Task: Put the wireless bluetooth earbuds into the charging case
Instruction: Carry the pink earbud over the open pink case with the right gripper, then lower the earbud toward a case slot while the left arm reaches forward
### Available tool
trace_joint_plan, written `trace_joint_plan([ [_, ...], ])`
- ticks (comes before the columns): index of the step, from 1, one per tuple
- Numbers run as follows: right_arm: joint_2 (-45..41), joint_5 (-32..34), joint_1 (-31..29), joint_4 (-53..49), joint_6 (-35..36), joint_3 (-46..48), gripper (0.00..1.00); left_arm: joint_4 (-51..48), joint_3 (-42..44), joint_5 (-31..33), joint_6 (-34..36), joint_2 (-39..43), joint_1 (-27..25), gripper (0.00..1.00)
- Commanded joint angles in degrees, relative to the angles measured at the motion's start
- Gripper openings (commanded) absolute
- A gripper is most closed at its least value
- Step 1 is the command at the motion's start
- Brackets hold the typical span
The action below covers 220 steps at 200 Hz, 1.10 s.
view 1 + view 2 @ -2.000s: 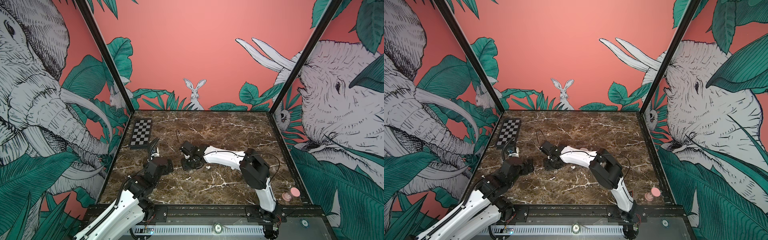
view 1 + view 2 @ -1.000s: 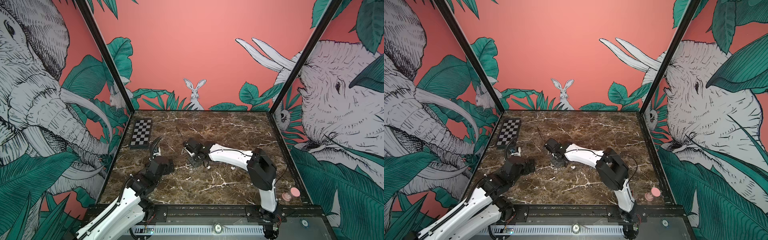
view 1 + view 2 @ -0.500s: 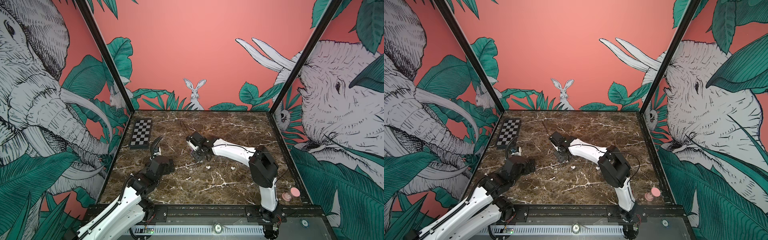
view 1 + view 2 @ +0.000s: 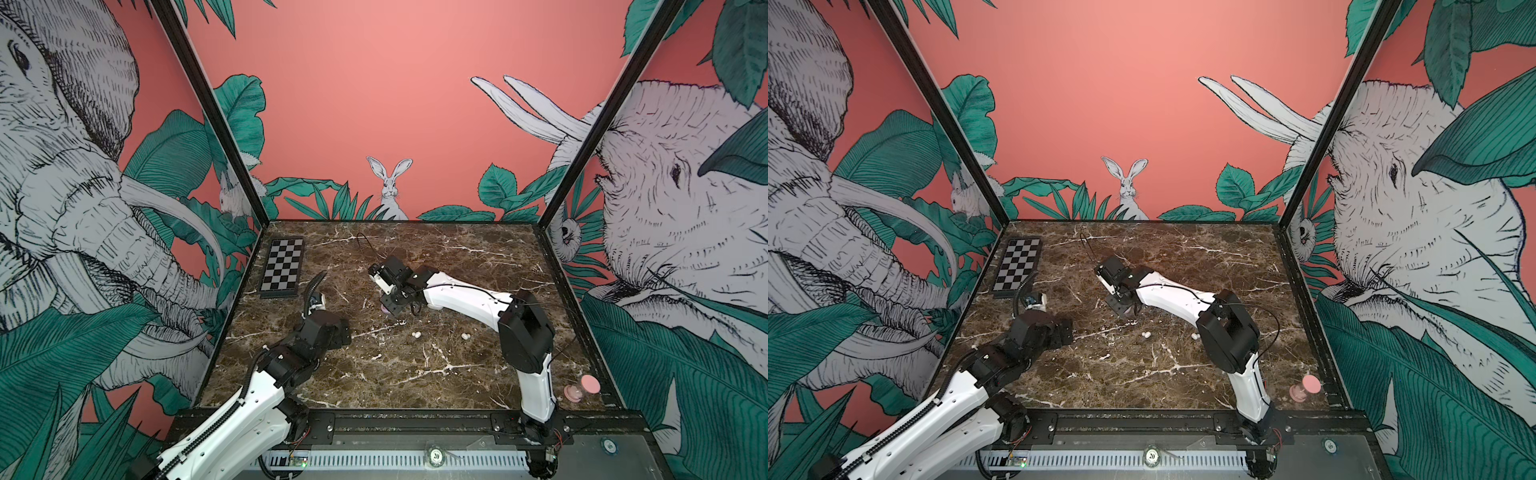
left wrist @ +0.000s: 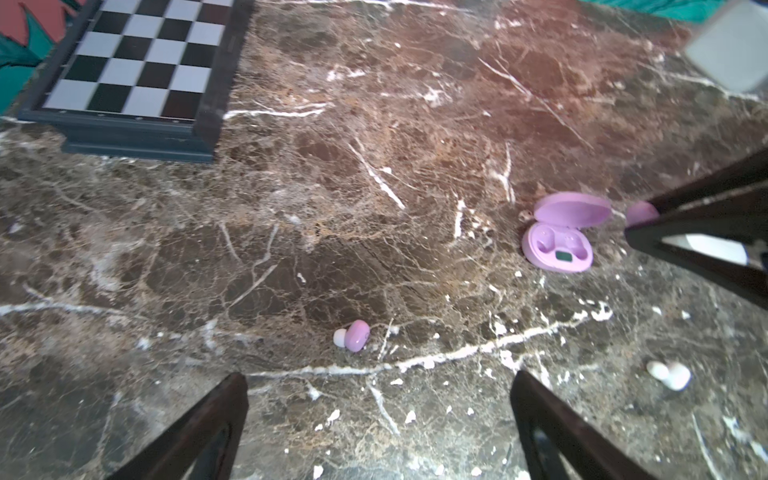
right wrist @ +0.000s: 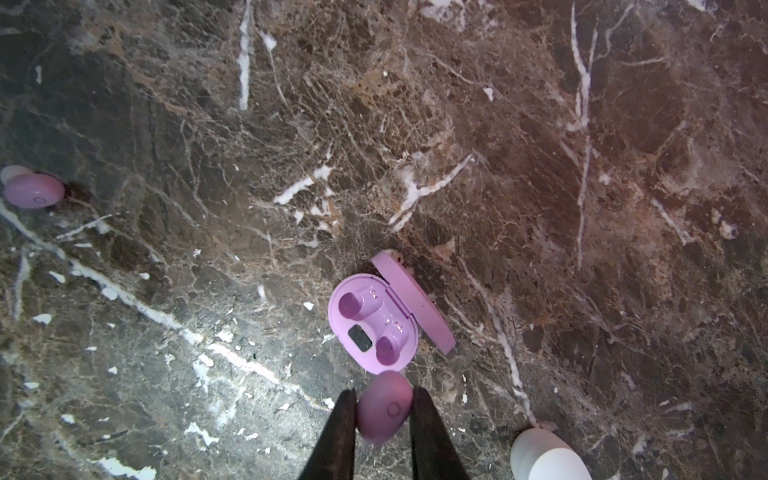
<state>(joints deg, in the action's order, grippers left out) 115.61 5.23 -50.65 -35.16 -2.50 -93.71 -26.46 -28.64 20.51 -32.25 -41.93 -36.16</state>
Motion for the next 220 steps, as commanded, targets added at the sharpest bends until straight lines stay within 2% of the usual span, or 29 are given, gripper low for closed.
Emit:
trace_joint_plan([
  [1,1.15,-0.47,0.75,-0.47,1.25,-0.72,0.22,4.15,0.71,-7.12,2.75,-1.94,0.29,0.99],
  [42,1.71,-1.12,1.35,-0.09,1.46,-0.72,0.22,5.00,-1.66,-13.86,5.00,-8.90,0.29,0.99],
  [117,3.30,-2.15,1.87,0.17,2.59,-0.95,0.22,7.77,-1.52,-19.82,6.50,-12.27,0.30,0.99],
  [220,5.64,-2.34,2.40,-0.08,3.47,-1.78,0.22,8.77,-1.94,-21.32,7.54,-14.23,0.30,0.99],
])
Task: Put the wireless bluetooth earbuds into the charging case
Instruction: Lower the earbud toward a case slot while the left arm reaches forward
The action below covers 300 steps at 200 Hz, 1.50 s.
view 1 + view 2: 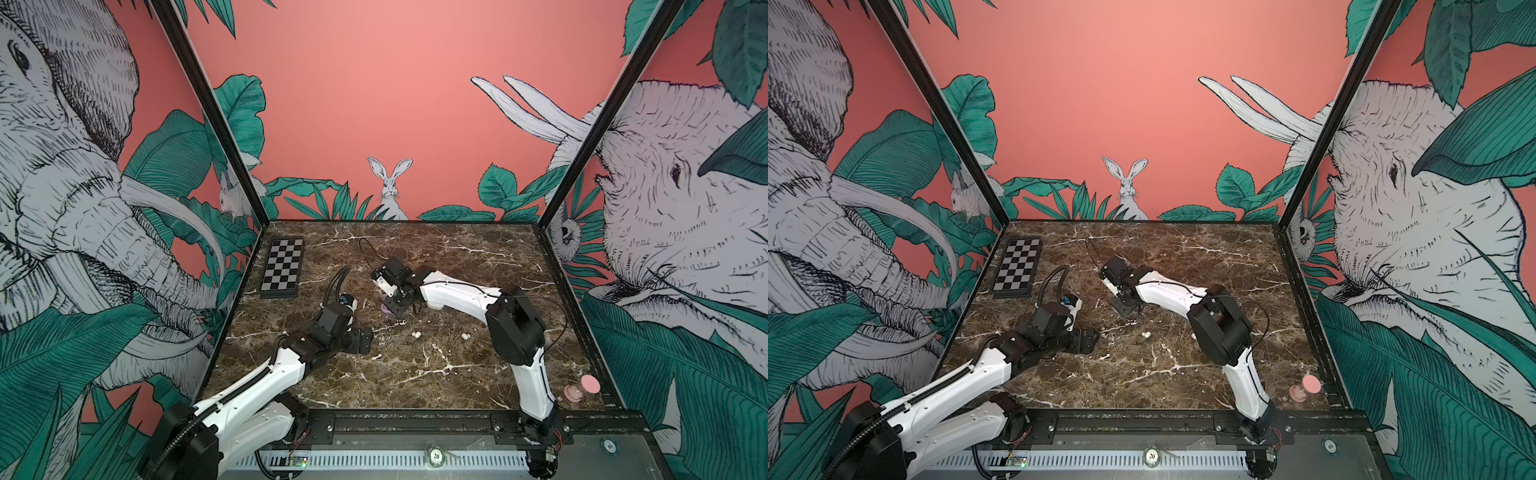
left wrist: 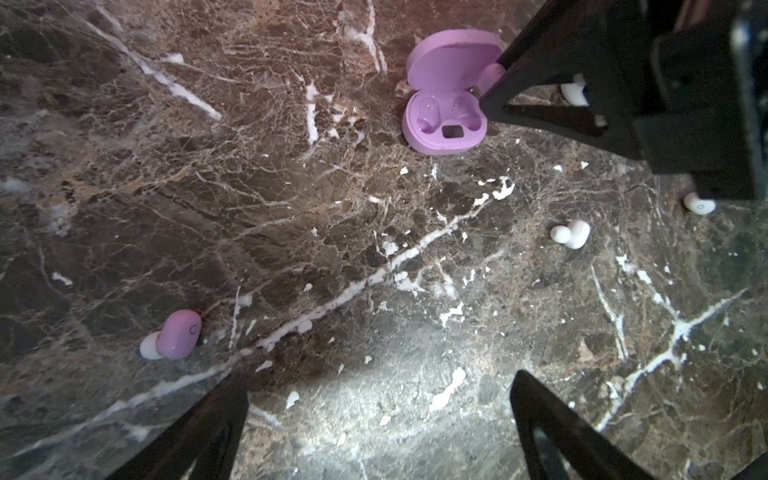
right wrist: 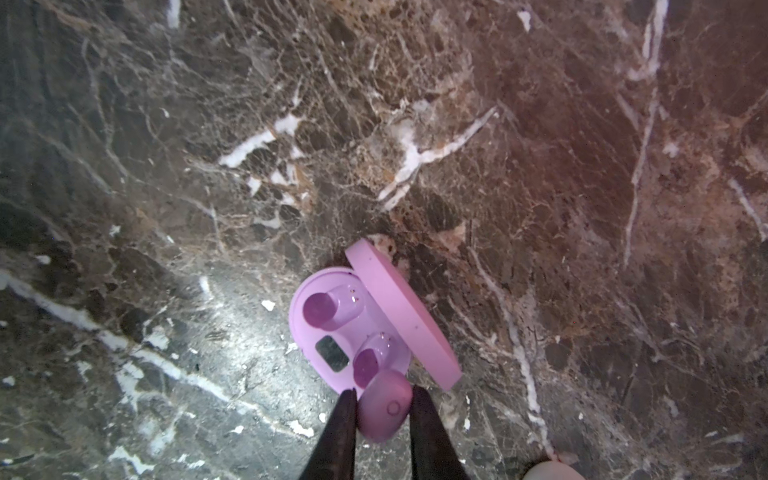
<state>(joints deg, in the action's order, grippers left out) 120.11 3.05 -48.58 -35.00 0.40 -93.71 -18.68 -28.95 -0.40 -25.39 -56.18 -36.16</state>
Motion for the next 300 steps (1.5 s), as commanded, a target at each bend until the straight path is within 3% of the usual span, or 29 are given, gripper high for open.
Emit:
trace_joint_plan([
  [1,1.16,-0.15,0.33,-0.23,0.56,-1.81,0.22,1.00,-1.64,-0.44,0.73,0.07,0.30,0.99],
  [300,3.45,1.04,0.41,-0.19,1.22,-2.17,0.22,1.15,-2.29,-1.72,0.95,-1.20,0.30,0.99],
])
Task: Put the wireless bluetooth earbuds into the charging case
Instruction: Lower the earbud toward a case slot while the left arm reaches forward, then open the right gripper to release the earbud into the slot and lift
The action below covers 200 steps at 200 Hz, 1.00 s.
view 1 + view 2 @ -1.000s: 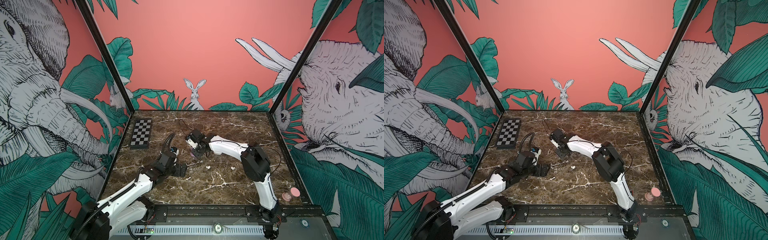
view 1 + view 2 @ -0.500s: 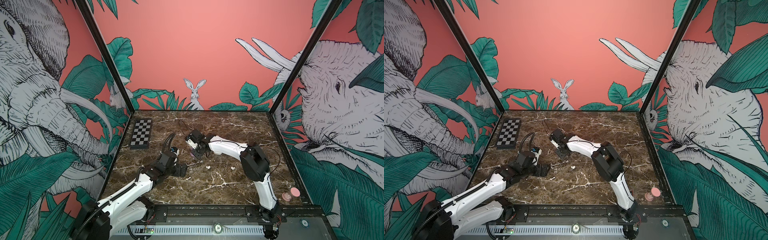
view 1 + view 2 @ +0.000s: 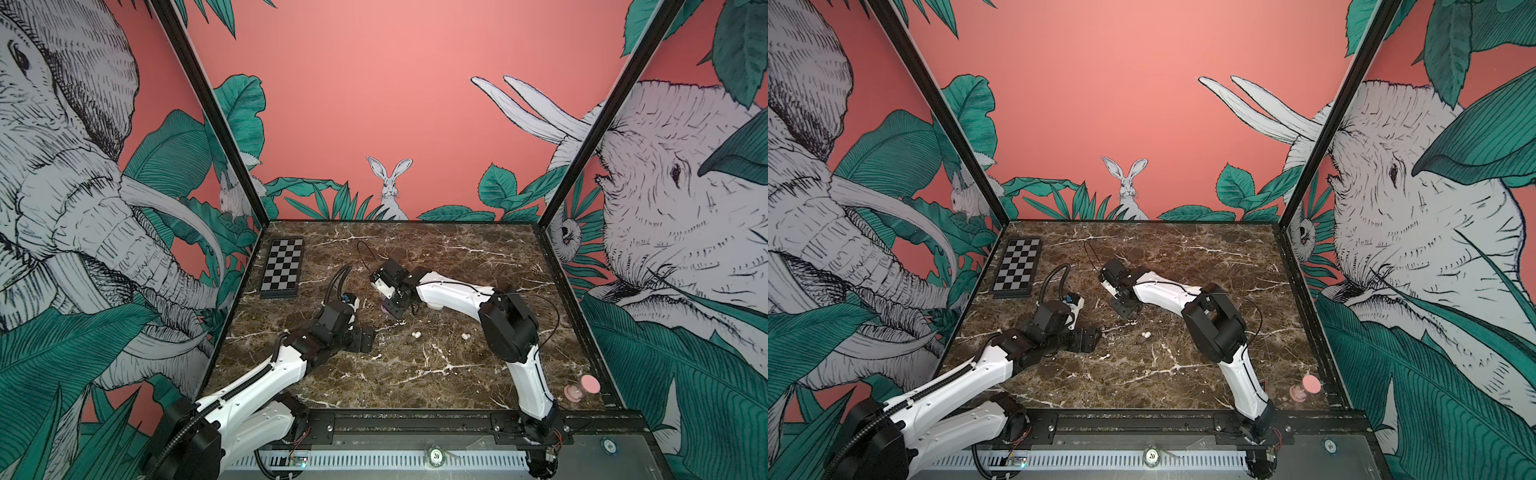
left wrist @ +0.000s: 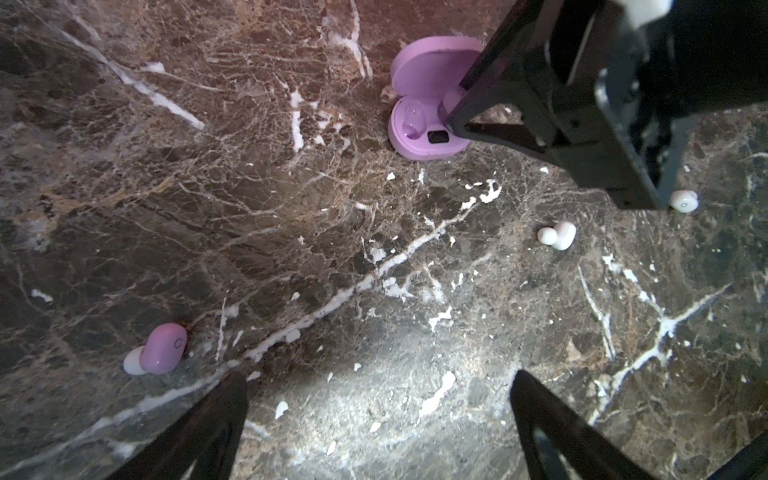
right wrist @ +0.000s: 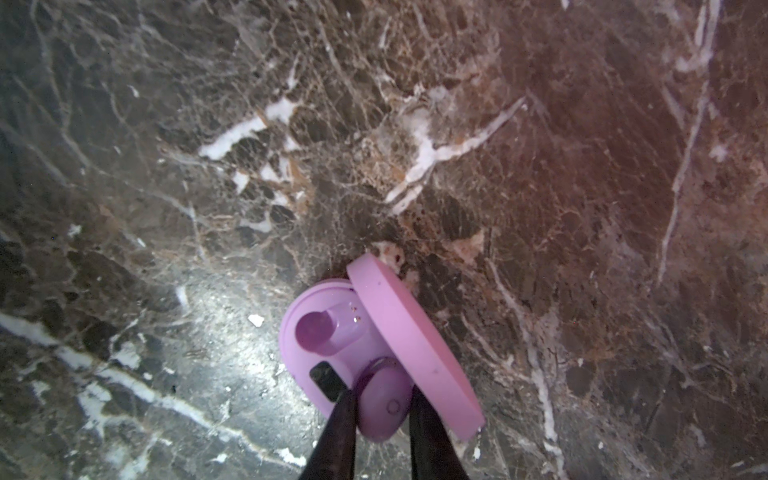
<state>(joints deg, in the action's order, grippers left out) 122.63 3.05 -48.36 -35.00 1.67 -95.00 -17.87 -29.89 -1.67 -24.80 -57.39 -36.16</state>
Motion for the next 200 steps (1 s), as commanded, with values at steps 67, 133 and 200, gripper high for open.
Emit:
trace_joint_plan([
  [67,1.00,1.13,0.19,-0.24,-0.02,-0.67,0.23,0.36,-1.42,-0.77,0.46,-0.27,0.26,0.99],
  [133,1.03,0.76,0.22,-0.09,-0.09,-0.62,0.24,0.46,-1.49,-0.82,0.45,-0.53,0.31,0.99],
  [200,0.79,0.98,0.19,-0.16,0.03,-0.46,0.24,0.44,-1.58,-0.97,0.60,-0.64,0.30,0.99],
])
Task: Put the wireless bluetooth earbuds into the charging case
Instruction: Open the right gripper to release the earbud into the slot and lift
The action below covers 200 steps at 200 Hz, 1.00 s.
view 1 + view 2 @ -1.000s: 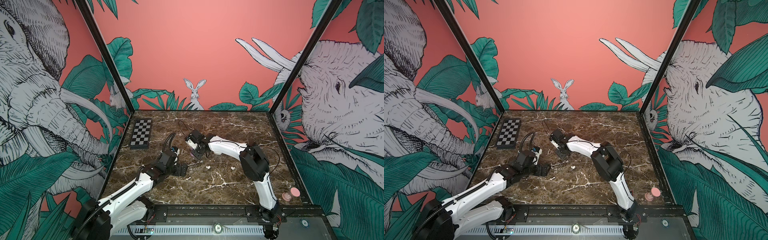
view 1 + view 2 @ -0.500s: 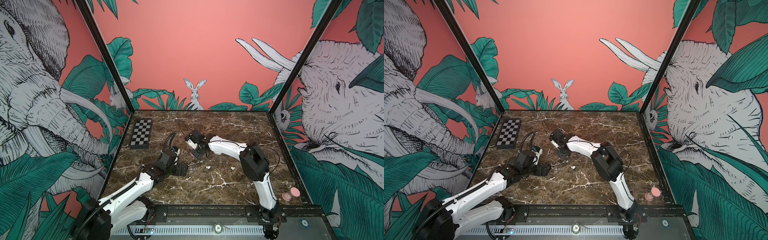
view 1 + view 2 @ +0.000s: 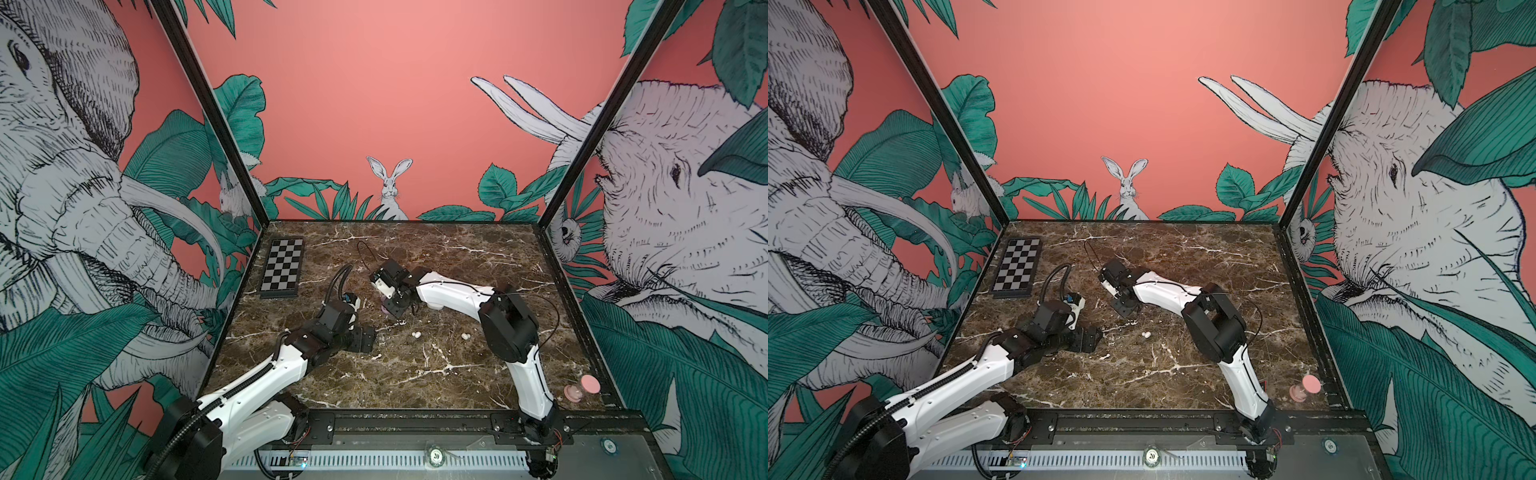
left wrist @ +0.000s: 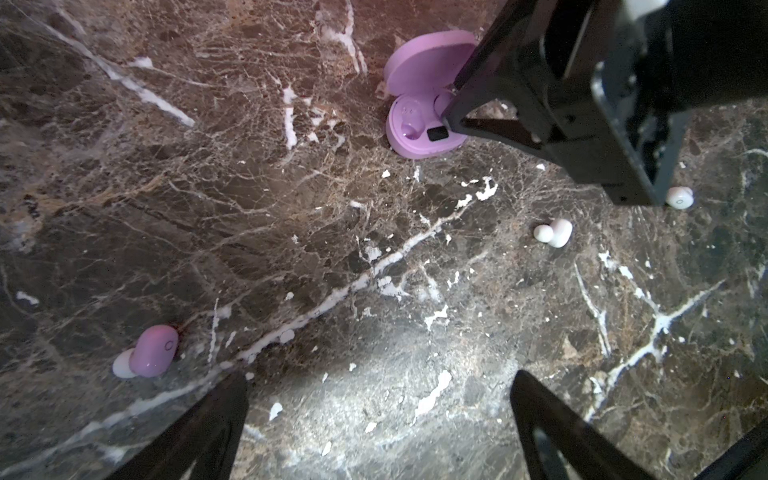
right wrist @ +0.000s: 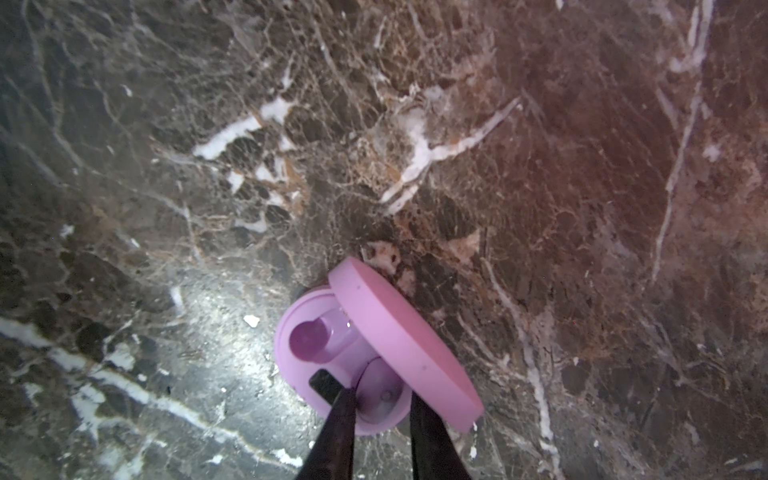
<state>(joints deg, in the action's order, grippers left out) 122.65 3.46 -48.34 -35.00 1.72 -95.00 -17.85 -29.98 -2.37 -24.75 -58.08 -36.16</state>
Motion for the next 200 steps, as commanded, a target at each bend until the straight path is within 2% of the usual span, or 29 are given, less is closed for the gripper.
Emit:
trace_joint_plan([
  [1,0.76,0.57,0.17,-0.20,-0.03,-0.45,0.24,0.43,-1.49,-0.27,0.57,0.03,0.30,0.99],
  [41,-0.73,-0.08,0.17,-0.17,-0.47,-0.18,0.24,0.44,-1.58,-0.33,0.67,0.00,0.30,0.99],
  [125,-10.74,-7.30,0.17,2.24,-6.72,6.26,0.40,-0.24,-2.01,0.71,0.32,0.95,0.30,0.99],
  [141,-13.89,-9.82,0.10,3.69,-8.44,8.19,0.48,-1.09,-2.44,2.00,-0.09,2.32,0.30,0.99],
  [151,-16.31,-11.97,0.16,5.46,-10.15,10.16,0.56,-1.87,-2.93,3.19,-0.74,3.61,0.29,0.99],
  [178,-19.67,-17.14,0.09,8.98,-17.43,13.07,0.77,-5.10,-4.22,12.54,-3.90,8.98,0.32,0.99],
  [200,-20.13,-18.89,0.02,12.38,-27.37,14.54,0.85,-8.81,-6.00,20.48,-6.63,12.11,0.39,0.99],
])
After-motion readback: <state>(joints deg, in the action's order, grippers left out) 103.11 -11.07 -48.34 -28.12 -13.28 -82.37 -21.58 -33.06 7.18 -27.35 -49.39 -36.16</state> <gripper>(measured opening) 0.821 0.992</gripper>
